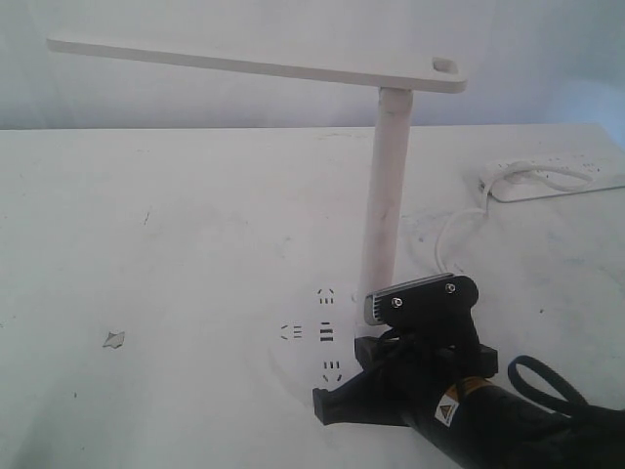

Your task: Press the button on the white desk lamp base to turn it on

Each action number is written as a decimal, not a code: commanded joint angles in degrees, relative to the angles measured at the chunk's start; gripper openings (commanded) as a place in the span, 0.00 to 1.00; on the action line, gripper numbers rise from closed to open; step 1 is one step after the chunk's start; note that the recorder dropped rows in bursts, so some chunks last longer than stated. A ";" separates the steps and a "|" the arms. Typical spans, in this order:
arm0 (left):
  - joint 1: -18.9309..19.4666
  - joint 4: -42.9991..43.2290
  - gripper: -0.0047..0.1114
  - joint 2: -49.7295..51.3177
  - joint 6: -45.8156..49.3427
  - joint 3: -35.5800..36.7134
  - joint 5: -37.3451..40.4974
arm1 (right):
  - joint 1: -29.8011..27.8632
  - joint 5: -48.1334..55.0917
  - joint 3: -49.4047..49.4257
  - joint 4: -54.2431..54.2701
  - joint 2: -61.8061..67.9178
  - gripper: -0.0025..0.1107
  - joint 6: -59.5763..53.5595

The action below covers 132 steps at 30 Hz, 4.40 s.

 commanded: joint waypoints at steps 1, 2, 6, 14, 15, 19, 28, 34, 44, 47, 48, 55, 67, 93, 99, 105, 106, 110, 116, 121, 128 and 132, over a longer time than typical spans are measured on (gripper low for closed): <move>0.00 -0.55 0.04 -0.18 -0.03 0.11 0.12 | 0.26 -0.25 -0.07 -0.21 -0.41 0.02 -0.73; 0.00 -0.55 0.04 -0.18 -0.03 0.11 0.12 | 0.26 -0.25 -0.07 -0.21 -0.41 0.02 -0.73; 0.00 -0.55 0.04 -0.18 -0.03 0.11 0.12 | 0.26 0.05 -0.07 -0.21 -0.41 0.02 -0.72; 0.00 -0.55 0.04 -0.18 -0.03 0.11 0.12 | 0.26 1.94 -0.07 -0.21 -0.41 0.02 -0.72; 0.00 -0.55 0.04 -0.18 -0.03 0.11 0.12 | 0.26 1.94 -0.07 -0.21 -0.41 0.02 -0.72; 0.00 -0.55 0.04 -0.18 -0.03 0.11 0.12 | 0.26 2.21 -0.07 0.54 -0.16 0.02 -0.72; 0.00 -0.55 0.04 -0.18 -0.03 0.11 0.12 | 0.26 1.23 -0.07 1.80 1.44 0.02 -0.72; 0.00 -0.55 0.04 -0.18 -0.03 0.11 0.12 | 0.26 1.10 -0.07 2.19 1.43 0.02 -0.72; 0.00 -0.55 0.04 -0.18 -0.03 0.11 0.12 | 0.26 1.09 -0.07 2.59 1.43 0.02 -0.72; 0.00 -0.55 0.04 -0.18 -0.03 0.11 0.12 | 0.26 0.92 -0.07 3.04 2.59 0.02 -0.72; 0.00 -0.55 0.04 -0.18 -0.03 0.11 0.12 | 0.26 0.87 -0.27 3.04 3.74 0.02 -0.72; 0.00 -0.55 0.04 -0.18 -0.03 0.11 0.12 | 0.26 1.39 -1.54 4.59 6.08 0.02 -0.72; 0.00 -0.55 0.04 -0.18 -0.03 0.11 0.12 | 0.26 0.81 -1.54 7.90 5.00 0.02 -3.56; 0.00 -0.55 0.04 -0.18 -0.03 0.11 0.12 | 0.26 -30.77 20.59 -9.58 -19.61 0.02 4.85; 0.00 -0.55 0.04 -0.18 -0.03 0.11 0.12 | 0.26 -30.00 20.59 -15.37 -23.43 0.02 3.79; 0.00 -0.55 0.04 -0.18 -0.03 0.11 0.12 | 0.26 -24.88 20.59 -15.27 -29.79 0.02 0.64; 0.00 -0.55 0.04 -0.18 -0.03 0.11 0.12 | 0.26 -23.64 20.59 -15.27 -31.37 0.02 0.19; 0.00 -0.55 0.04 -0.18 -0.03 0.11 0.12 | 0.26 -17.66 20.59 -15.13 -38.70 0.02 -2.29; 0.00 -0.55 0.04 -0.18 -0.03 0.11 0.12 | 0.26 -6.06 20.59 -10.64 -52.29 0.02 -10.49; 0.00 -0.55 0.04 -0.18 -0.03 0.11 0.12 | 0.26 3.43 20.59 -2.59 -62.11 0.02 -22.19; 0.00 -0.55 0.04 -0.18 -0.03 0.11 0.12 | 0.26 11.47 20.59 4.39 -75.36 0.02 -31.67; 0.00 -0.55 0.04 -0.18 -0.03 0.11 0.12 | 0.26 15.49 20.59 4.39 -82.58 0.02 -32.74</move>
